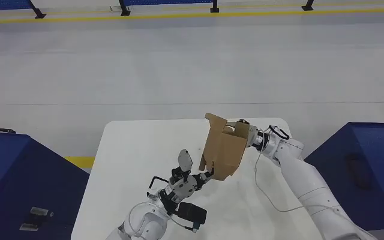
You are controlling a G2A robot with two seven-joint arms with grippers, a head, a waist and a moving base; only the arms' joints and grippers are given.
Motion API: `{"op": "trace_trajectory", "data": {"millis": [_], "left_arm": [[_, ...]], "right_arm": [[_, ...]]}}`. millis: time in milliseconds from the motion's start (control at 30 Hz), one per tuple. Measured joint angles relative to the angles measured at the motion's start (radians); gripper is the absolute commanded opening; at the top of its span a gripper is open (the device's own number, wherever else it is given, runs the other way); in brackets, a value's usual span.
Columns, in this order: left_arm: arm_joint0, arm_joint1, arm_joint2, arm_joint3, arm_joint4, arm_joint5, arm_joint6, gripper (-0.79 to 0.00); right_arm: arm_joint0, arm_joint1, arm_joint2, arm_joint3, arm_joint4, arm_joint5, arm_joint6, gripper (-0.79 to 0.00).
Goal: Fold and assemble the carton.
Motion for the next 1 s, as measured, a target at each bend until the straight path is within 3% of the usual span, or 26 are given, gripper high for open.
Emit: {"op": "trace_trajectory", "data": {"millis": [33,367,400,500,700,867,1000], "left_arm": [[-0.001,-0.002,0.002,0.001,0.012,0.015,-0.008,-0.191],[-0.024,-0.019,0.040,0.014,-0.008,-0.025,-0.052,-0.222],[-0.026,-0.021,0.041,0.016,-0.012,-0.028,-0.055,-0.240],[-0.030,-0.024,0.043,0.020,-0.024,-0.033,-0.059,-0.394],[-0.028,-0.029,0.038,0.024,-0.041,-0.036,-0.057,-0.471],[-0.022,-0.031,0.033,0.026,-0.053,-0.035,-0.051,-0.591],[-0.016,-0.033,0.026,0.024,-0.062,-0.031,-0.044,-0.606]], "right_arm": [[0.000,-0.001,-0.002,0.000,-0.004,0.000,-0.002,-0.785],[-0.006,-0.008,-0.019,-0.002,-0.028,-0.022,0.000,-0.785],[-0.006,-0.009,-0.020,-0.001,-0.030,-0.024,0.000,-0.785],[-0.007,-0.010,-0.021,0.000,-0.035,-0.025,0.003,-0.785],[-0.010,-0.012,-0.021,0.000,-0.043,-0.028,0.008,-0.785],[-0.012,-0.014,-0.022,-0.006,-0.046,-0.031,0.006,-0.785],[-0.015,-0.016,-0.022,-0.011,-0.046,-0.029,0.004,-0.785]]}}
